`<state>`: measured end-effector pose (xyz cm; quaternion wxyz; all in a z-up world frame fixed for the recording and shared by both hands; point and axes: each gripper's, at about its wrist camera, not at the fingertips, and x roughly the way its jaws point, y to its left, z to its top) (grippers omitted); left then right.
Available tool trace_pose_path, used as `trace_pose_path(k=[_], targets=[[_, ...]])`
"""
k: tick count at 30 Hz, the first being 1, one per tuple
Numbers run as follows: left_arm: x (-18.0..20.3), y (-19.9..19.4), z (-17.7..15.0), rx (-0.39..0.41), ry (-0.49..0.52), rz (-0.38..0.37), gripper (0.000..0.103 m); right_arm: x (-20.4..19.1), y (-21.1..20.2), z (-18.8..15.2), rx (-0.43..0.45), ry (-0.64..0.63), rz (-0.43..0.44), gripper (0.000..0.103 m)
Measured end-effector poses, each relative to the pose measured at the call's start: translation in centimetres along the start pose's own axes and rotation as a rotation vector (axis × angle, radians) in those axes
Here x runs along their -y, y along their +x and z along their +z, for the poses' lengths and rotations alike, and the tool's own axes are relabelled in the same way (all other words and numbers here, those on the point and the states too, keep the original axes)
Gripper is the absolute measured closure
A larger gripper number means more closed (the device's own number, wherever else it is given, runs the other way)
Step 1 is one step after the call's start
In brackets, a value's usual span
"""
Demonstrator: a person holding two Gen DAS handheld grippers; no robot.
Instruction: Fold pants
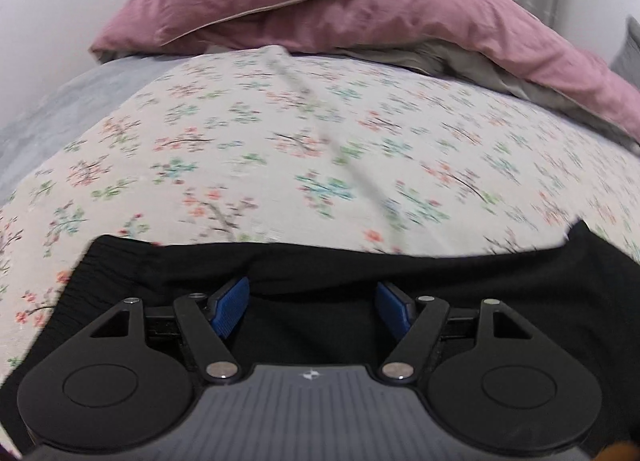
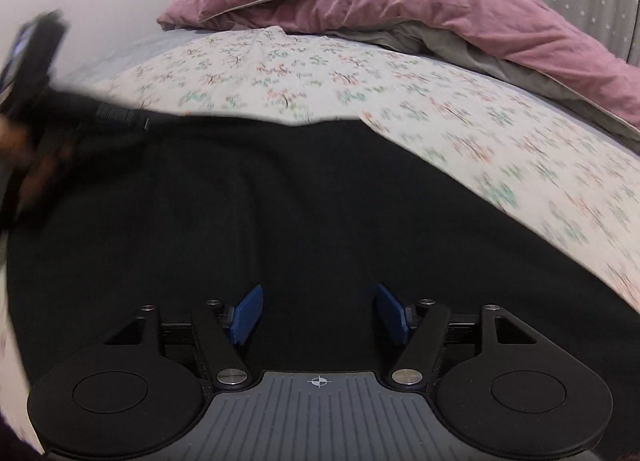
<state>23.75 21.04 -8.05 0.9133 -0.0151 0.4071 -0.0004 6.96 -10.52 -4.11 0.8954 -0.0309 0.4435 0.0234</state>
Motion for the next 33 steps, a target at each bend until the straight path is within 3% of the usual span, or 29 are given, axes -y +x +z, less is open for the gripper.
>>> trace_pose_path(k=[3, 6, 12, 17, 23, 27, 33], targets=[[-0.2, -1.7, 0.0, 0.006, -0.039, -0.005, 0.011, 0.3, -3.3, -3.1, 0.002, -0.015, -0.004, 0.037], [1.7, -4.7, -1.0, 0.025, -0.038, -0.1, 0.011, 0.4, -5.8, -4.9, -0.004, -0.022, -0.018, 0.036], [9.0, -9.3, -5.1, 0.043, 0.097, -0.284, 0.011, 1.9, -7.7, -4.8, 0.058, 0.051, -0.091, 0.033], [12.6, -10.0, -9.8, -0.011, 0.249, -0.306, 0.011, 4.5, -7.4, -6.3, -0.008, 0.069, -0.153, 0.033], [11.1, -11.5, -12.8, -0.103, 0.38, -0.31, 0.007, 10.4, -11.7, -11.9, -0.059, 0.231, -0.201, 0.028], [11.0, -12.5, -12.1, -0.178, 0.411, -0.309, 0.009, 15.1, -13.9, -14.9, -0.094, 0.305, -0.338, 0.028], [15.7, -14.5, -11.6, -0.092, 0.415, -0.43, 0.009, 24.7, -17.1, -17.0, -0.013, 0.48, -0.508, 0.029]])
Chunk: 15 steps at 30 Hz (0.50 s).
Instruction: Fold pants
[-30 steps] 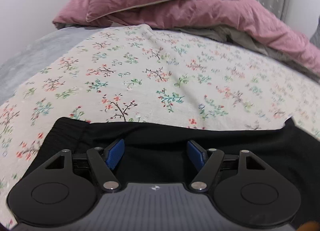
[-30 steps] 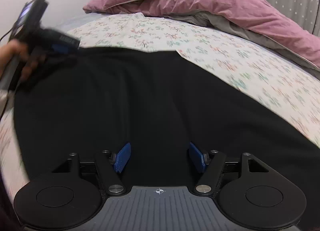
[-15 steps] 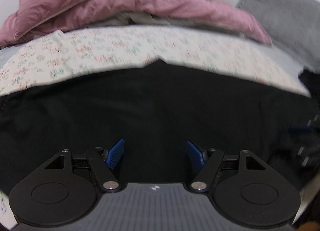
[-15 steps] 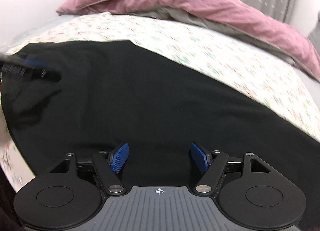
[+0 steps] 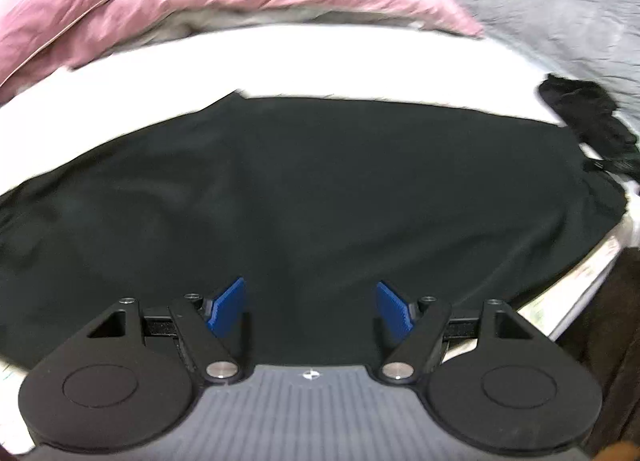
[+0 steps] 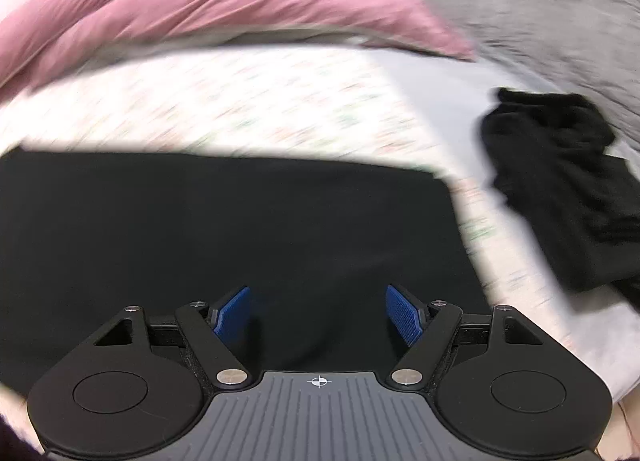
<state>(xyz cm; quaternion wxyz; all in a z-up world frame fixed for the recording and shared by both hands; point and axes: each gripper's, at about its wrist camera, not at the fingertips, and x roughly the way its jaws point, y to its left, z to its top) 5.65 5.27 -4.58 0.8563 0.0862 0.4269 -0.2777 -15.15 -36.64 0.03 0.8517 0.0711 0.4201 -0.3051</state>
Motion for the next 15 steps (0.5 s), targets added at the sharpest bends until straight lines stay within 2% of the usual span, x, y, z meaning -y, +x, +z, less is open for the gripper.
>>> trace_pose_path(k=[3, 5, 8, 10, 12, 13, 14, 15], targets=[[3.2, 2.1, 0.8, 0.008, 0.021, -0.045, 0.009, 3.7, 2.5, 1.5, 0.012, 0.08, -0.055, 0.03], [5.2, 3.7, 1.1, 0.008, 0.034, -0.09, 0.009, 5.8, 4.0, 2.2, 0.001, 0.139, -0.044, 0.039], [7.6, 5.3, 1.0, -0.006, 0.066, -0.131, 0.009, 7.7, 6.5, 3.2, -0.015, 0.205, -0.032, 0.04], [8.9, 5.8, 0.7, -0.015, 0.088, -0.129, 0.009, 8.7, 8.0, 4.0, -0.024, 0.248, -0.024, 0.042], [9.6, 5.3, 0.5, -0.015, 0.104, -0.122, 0.008, 9.6, 9.0, 4.2, -0.015, 0.277, -0.015, 0.059], [9.7, 5.2, 0.4, -0.018, 0.1, -0.124, 0.008, 9.7, 9.4, 4.4, 0.002, 0.278, -0.014, 0.082], [9.7, 5.0, 0.4, -0.021, 0.095, -0.131, 0.008, 9.7, 9.6, 4.5, 0.02, 0.273, -0.012, 0.094], [9.7, 5.0, 0.5, -0.022, 0.089, -0.138, 0.008, 9.7, 9.5, 4.5, 0.047, 0.269, -0.013, 0.097]])
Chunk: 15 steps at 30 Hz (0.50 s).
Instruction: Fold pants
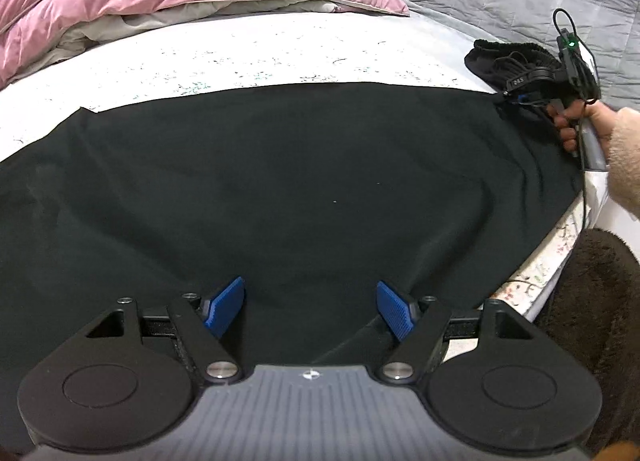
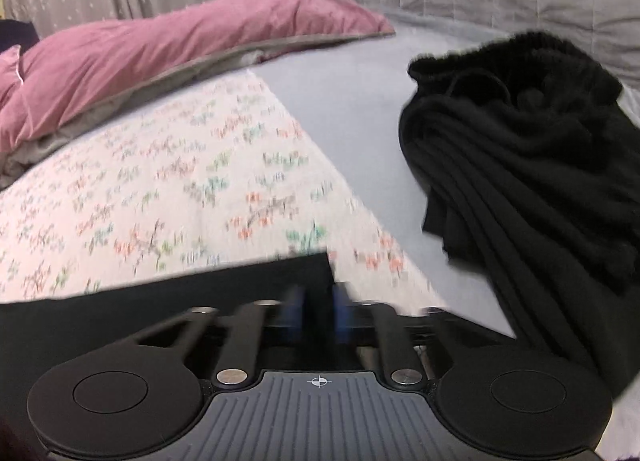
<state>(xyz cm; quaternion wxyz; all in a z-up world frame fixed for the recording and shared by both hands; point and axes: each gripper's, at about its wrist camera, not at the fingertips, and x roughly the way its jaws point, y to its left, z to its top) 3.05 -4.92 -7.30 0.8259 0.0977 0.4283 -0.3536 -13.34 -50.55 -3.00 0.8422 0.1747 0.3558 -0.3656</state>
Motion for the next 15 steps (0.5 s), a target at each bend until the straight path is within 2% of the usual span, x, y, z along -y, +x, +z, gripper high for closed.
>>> trace_pose_path(k=[1, 4, 7, 9, 10, 13, 15], targets=[[0.1, -0.1, -0.1, 0.0, -0.004, -0.006, 0.008, 0.0, -0.1, 0.0, 0.017, -0.002, 0.008, 0.101], [0.3, -0.1, -0.4, -0.003, -0.005, -0.015, 0.008, 0.1, 0.6, 0.7, 0.031, 0.001, -0.002, 0.102], [0.7, -0.4, -0.4, -0.022, 0.022, -0.036, 0.008, 0.2, 1.4, 1.0, 0.029, -0.009, -0.073, 0.103], [0.9, -0.7, -0.2, -0.037, 0.028, -0.084, 0.008, 0.4, 1.2, 1.1, 0.027, -0.008, -0.109, 0.099], [1.0, -1.0, -0.1, -0.033, 0.027, -0.117, 0.008, 0.4, 0.6, 1.1, 0.036, -0.008, -0.11, 0.092], [1.2, -1.5, 0.4, 0.018, 0.023, -0.135, 0.008, -1.3, -2.2, 0.9, 0.056, -0.074, -0.064, 0.091], [1.3, -1.0, 1.0, 0.034, 0.008, -0.141, 0.008, -3.8, -4.4, -0.2, 0.048, -0.167, 0.013, 0.087]])
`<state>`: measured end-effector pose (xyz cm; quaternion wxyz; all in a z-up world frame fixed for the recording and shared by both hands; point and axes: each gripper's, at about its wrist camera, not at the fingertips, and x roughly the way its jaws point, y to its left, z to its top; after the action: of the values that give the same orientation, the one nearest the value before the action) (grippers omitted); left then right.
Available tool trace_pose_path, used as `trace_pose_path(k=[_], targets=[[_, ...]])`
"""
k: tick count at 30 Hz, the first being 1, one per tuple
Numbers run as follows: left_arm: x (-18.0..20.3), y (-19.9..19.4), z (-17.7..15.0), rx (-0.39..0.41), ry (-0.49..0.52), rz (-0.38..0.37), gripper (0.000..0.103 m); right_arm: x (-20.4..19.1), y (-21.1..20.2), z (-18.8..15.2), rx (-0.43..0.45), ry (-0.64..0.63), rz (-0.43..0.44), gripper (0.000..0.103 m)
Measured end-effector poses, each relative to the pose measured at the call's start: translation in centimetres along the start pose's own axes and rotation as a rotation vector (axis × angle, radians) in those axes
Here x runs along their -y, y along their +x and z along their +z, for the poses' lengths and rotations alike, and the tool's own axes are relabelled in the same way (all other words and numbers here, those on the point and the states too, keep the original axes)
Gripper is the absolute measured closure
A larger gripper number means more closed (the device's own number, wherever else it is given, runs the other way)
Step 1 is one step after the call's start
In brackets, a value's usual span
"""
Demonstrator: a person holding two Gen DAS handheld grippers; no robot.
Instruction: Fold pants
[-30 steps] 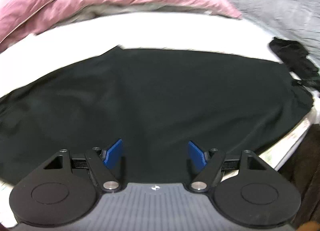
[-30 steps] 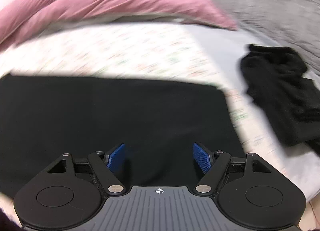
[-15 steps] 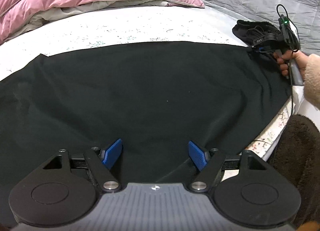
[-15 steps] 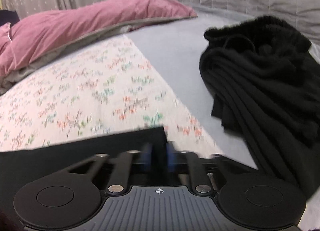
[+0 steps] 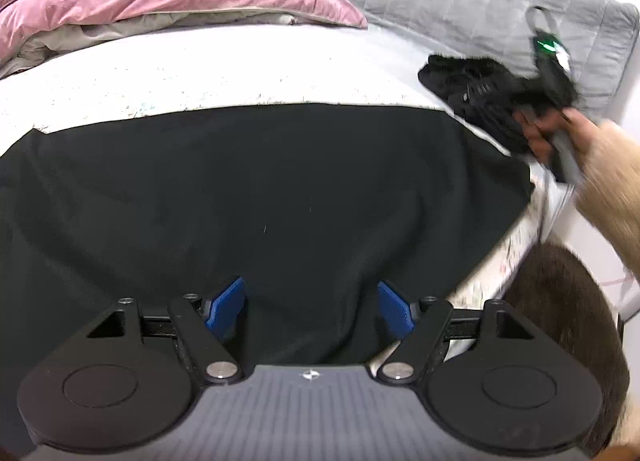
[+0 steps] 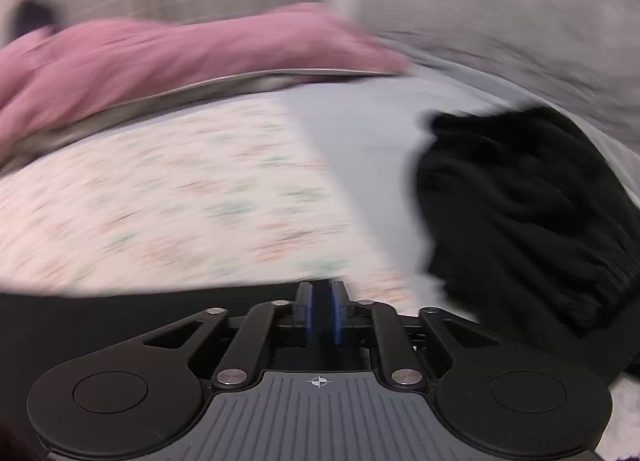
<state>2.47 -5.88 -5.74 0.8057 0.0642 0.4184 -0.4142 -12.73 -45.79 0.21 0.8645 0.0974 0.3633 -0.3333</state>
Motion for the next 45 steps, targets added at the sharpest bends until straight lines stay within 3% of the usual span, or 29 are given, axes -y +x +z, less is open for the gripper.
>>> trace_pose_path(k=[2, 4, 8, 11, 15, 20, 23, 25, 29, 35, 38, 45], targets=[[0.1, 1.0, 0.6, 0.012, -0.023, -0.013, 0.008, -3.3, -2.2, -1.3, -0.01, -0.112, 0.079, 0.071], [0.5, 2.1, 1.0, 0.019, -0.047, -0.039, 0.008, -6.7, -3.7, -3.3, -0.03, -0.222, 0.158, 0.062], [2.0, 4.0, 1.1, 0.0, -0.075, -0.095, 0.008, -11.7, -4.9, -7.3, -0.094, -0.396, 0.296, 0.061], [3.6, 3.5, 0.0, -0.019, 0.007, -0.105, 0.008, -12.0, -4.8, -10.0, -0.146, -0.478, 0.268, 0.06], [4.3, 1.5, -1.8, -0.053, 0.118, -0.11, 0.008, -6.5, -5.8, -10.8, -0.167, -0.341, 0.242, 0.055], [3.5, -1.0, -2.7, -0.114, 0.142, -0.17, 0.008, 1.9, -6.8, -11.7, -0.194, -0.187, 0.064, 0.055], [3.0, -2.5, -2.5, -0.094, 0.124, -0.179, 0.008, 4.7, -7.8, -11.5, -0.189, -0.123, -0.025, 0.054], [2.5, -3.3, -2.2, -0.047, 0.099, -0.16, 0.008, 5.7, -8.7, -11.2, -0.159, -0.088, -0.03, 0.054], [1.3, -4.2, -1.3, 0.024, 0.015, -0.104, 0.007, 7.8, -9.5, -10.5, -0.127, 0.057, 0.005, 0.042], [0.0, -3.7, -1.0, 0.023, -0.121, -0.018, 0.005, 9.9, -7.8, -10.4, -0.134, 0.243, 0.068, 0.042], [-0.6, -3.5, -1.2, 0.016, -0.174, -0.012, 0.003, 9.8, -6.9, -10.7, -0.155, 0.274, 0.09, 0.042], [-0.8, -3.1, -1.2, 0.006, -0.216, 0.013, 0.001, 7.7, -5.8, -12.0, -0.187, 0.199, 0.014, 0.042]])
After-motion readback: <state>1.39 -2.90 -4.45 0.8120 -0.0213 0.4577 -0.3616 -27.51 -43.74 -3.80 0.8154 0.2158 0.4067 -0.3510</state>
